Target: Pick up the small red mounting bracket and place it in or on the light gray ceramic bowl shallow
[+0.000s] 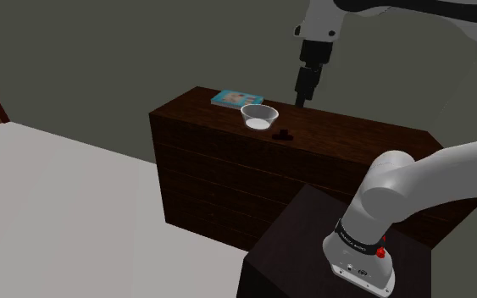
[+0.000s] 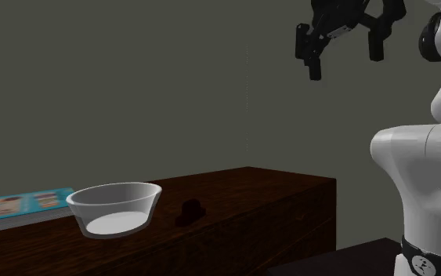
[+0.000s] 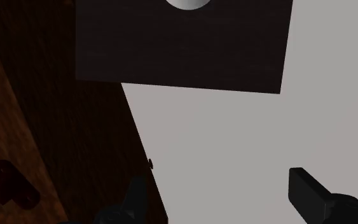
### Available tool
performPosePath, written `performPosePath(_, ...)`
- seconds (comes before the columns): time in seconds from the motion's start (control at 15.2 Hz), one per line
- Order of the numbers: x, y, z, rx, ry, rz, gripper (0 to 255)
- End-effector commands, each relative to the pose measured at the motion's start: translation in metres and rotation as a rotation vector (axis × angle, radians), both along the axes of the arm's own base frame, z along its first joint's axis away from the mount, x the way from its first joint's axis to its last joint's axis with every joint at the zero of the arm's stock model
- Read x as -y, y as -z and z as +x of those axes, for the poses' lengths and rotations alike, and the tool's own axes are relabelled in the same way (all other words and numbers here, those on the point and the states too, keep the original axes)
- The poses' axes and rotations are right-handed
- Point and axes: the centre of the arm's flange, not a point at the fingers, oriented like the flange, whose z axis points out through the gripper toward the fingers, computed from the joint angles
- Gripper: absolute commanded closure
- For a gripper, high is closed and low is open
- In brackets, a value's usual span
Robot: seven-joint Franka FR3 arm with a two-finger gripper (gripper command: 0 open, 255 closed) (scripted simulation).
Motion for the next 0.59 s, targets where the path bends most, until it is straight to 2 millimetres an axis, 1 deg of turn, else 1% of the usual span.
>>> performPosePath(0.0,0.0,0.0,0.0,0.0,0.0,0.0,0)
performPosePath(0.53,0.073,0.063,0.038,0.008,-0.043,-0.013,0)
